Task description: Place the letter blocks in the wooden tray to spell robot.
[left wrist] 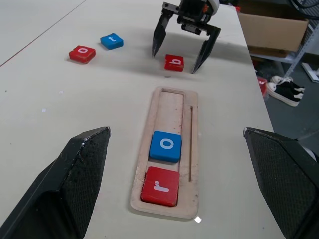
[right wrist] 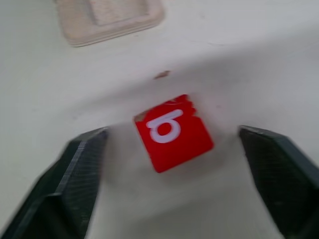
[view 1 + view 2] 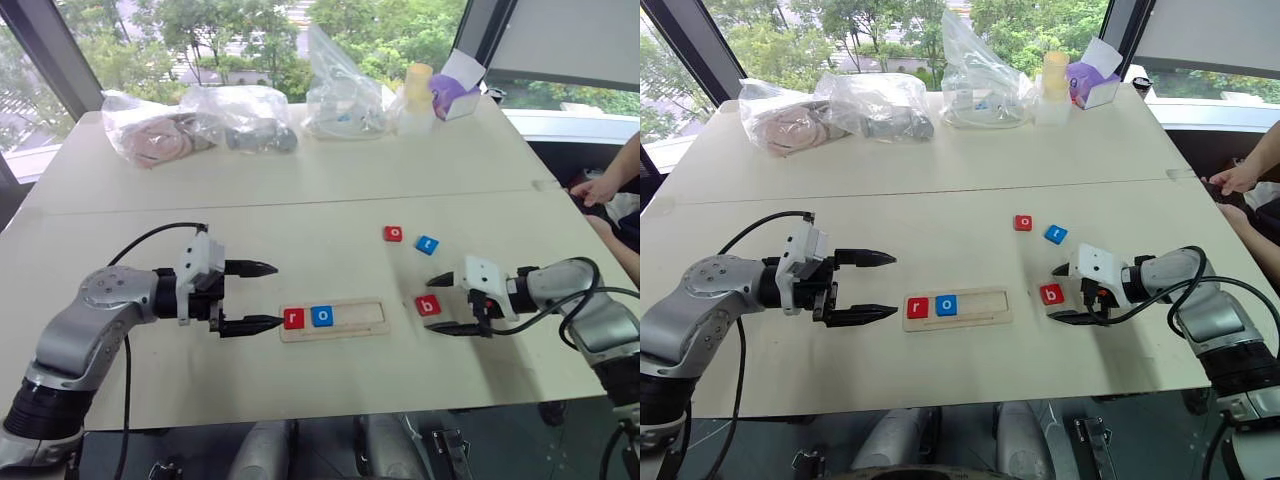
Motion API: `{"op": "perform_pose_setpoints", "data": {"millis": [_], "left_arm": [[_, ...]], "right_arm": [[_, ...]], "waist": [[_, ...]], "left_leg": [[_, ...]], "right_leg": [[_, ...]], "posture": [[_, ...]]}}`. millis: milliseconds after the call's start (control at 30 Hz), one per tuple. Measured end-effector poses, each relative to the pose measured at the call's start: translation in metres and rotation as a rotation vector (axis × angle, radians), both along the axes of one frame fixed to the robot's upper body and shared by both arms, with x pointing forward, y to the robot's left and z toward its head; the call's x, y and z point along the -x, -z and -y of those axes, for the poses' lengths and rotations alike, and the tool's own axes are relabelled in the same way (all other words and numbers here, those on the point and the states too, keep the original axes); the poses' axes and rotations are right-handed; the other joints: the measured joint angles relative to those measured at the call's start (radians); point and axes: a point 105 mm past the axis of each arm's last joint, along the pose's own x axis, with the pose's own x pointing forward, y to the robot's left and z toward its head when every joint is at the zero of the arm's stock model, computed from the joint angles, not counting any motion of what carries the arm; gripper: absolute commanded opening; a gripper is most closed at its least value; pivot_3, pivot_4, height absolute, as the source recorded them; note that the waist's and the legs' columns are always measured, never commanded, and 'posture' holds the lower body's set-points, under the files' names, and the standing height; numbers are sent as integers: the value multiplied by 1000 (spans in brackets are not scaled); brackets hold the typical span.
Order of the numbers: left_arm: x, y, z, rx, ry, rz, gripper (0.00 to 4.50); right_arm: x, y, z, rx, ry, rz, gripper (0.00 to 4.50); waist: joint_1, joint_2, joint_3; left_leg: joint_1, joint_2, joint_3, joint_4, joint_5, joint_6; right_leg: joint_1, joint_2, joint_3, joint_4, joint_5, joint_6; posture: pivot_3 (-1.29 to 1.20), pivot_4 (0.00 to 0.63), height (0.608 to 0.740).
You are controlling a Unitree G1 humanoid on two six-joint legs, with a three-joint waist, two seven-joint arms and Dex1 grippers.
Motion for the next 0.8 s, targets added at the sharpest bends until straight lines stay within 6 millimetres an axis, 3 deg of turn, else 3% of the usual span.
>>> {"op": "perform_pose_setpoints", "data": {"millis": [100,133,300,533,800], "left_arm": [[0,0,0,0,0,1,4500],[0,0,0,0,-1,1,4500],[0,0,0,0,-2,0,4500],[3,4,-1,-1,4,-12,4500],[4,4,1,-6,7,0,4500]], "right_arm": [[0,1,-2,-3,-11,2,1590],[-1,0,-3,-5,-13,6,1276],[-5,-8,-14,-27,-7,18,1276],[4,-37,-66,-77,-151,30,1276],[23,-17,-108,-86,-275,-61,1276]], "waist": [[0,0,0],[1,0,0],[-1,0,0],[3,1,0],[2,0,0]], "left_leg": [[0,0,0,1,0,0],[0,0,0,1,0,0],[0,0,0,0,0,0],[-1,0,-1,0,0,0],[-1,-1,-1,0,0,0]], "right_leg": [[0,0,0,0,0,0],[1,0,0,0,0,0],[0,0,1,1,0,-1],[-1,-1,0,0,0,0],[-1,-1,0,0,0,0]], "posture": [[0,150,740],[0,150,740],[0,150,740],[0,150,740],[0,150,740]]}}
